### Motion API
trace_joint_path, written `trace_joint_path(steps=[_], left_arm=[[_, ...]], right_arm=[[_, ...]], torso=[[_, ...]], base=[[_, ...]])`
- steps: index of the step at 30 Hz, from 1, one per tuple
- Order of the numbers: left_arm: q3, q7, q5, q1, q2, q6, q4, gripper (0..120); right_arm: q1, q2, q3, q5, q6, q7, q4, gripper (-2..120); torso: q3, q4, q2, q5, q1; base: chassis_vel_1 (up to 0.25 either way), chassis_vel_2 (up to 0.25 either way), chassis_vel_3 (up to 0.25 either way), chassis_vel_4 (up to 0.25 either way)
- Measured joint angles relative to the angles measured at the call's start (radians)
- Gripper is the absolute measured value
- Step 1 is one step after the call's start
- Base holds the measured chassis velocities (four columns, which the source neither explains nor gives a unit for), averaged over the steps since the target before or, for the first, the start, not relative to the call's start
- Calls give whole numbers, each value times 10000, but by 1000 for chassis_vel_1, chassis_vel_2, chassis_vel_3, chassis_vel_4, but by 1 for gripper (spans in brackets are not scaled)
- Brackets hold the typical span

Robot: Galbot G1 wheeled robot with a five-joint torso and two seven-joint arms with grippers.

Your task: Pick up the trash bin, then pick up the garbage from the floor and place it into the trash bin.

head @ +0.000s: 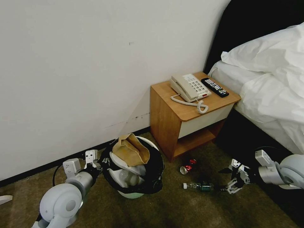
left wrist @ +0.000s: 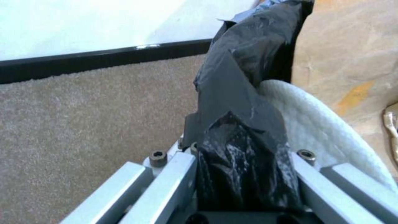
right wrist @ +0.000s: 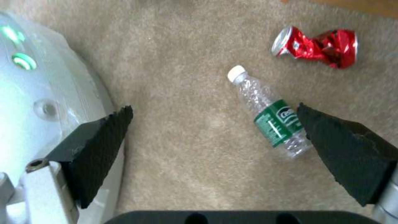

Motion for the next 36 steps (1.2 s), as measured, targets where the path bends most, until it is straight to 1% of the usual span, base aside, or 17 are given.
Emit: trace_joint_path(steps=[5, 8, 10, 12, 13, 14, 15, 17, 20, 21, 23, 24, 26, 30, 32, 33, 36], left_arm=[[-22, 73, 10, 20, 41, -40, 9, 4], [-23, 80, 13, 18, 46, -44, 9, 4], [-9, 103, 22, -2, 40, -45, -7, 4], [-6, 109, 25, -6, 37, -45, -10, 4], [0, 118, 41, -19, 32, -46, -16, 4], [0, 118, 41, -19, 32, -46, -16, 4], [0, 119, 47, -27, 34, -46, -18, 4], [-12, 128, 47, -43, 61, -46, -24, 4], [-21, 130, 47, -48, 66, -46, -25, 4], [-34, 131, 43, -52, 68, -46, -25, 4], [-53, 134, 39, -56, 64, -49, -26, 4], [-53, 134, 39, -56, 64, -49, -26, 4], [-91, 140, 28, -59, 43, -56, -25, 4], [-120, 144, 27, -58, 30, -64, -26, 4], [-158, 154, 24, -52, 12, -79, -25, 4], [-158, 154, 24, -52, 12, -79, -25, 4], [-172, 158, 10, -57, -2, -87, -25, 4]], right_arm=[[380, 438, -473, -75, -38, 133, -914, 100], [476, 543, -555, -194, -39, 174, -1118, 100], [769, 825, -846, -399, -70, 306, -1513, 100], [835, 900, -914, -426, -82, 358, -1574, 100], [1108, 1182, -1207, -529, -134, 559, -1800, 100], [1108, 1182, -1207, -529, -134, 559, -1800, 100], [1387, 1464, -1503, -636, -187, 723, -1981, 100], [1985, 2006, -2175, -730, -270, 955, -2287, 100], [2318, 2256, -2562, -768, -298, 1030, -2448, 100], [2769, 2591, -3072, -816, -332, 1106, -2633, 100], [3490, 3002, -3793, -827, -377, 1155, -2850, 100], [3490, 3002, -3793, -827, -377, 1155, -2850, 100], [4506, 3549, -4714, -817, -430, 1187, -3070, 100], [5038, 3856, -5233, -786, -463, 1268, -3182, 100], [5623, 4392, -5979, -841, -496, 1342, -3454, 100], [5623, 4392, -5979, -841, -496, 1342, -3454, 100], [5928, 4734, -6410, -968, -498, 1351, -3770, 100]], torso=[[0, -1, 0, 2, 0], [0, 0, 0, 2, 0], [0, -1, 0, -2, 0], [0, -2, 0, -2, -1], [0, 0, -1, 3, -1], [0, 0, -1, 3, -1], [0, -1, 0, -3, 0], [0, -1, 0, 5, 0], [0, -1, 0, 0, 0], [0, -1, -1, 2, 0], [0, -1, 0, 0, 0], [0, -1, 0, 0, 0], [0, -1, 0, -1, 0], [0, 8, 0, -2, 0], [0, 0, 0, 0, 0], [0, 0, 0, 0, 0], [0, -1, 0, -3, 0]], base=[[0, 0, 0, 0], [0, 0, 0, 0], [0, 0, 0, 0], [0, 0, 0, 0], [0, 0, 0, 0], [0, 0, 0, 0], [0, 0, 0, 0], [0, 0, 0, 0], [0, 0, 0, 0], [0, 0, 0, 0], [0, 0, 0, 0], [0, 0, 0, 0], [0, 0, 0, 0], [0, 0, 0, 0], [0, 0, 0, 0], [0, 0, 0, 0], [0, 0, 0, 0]])
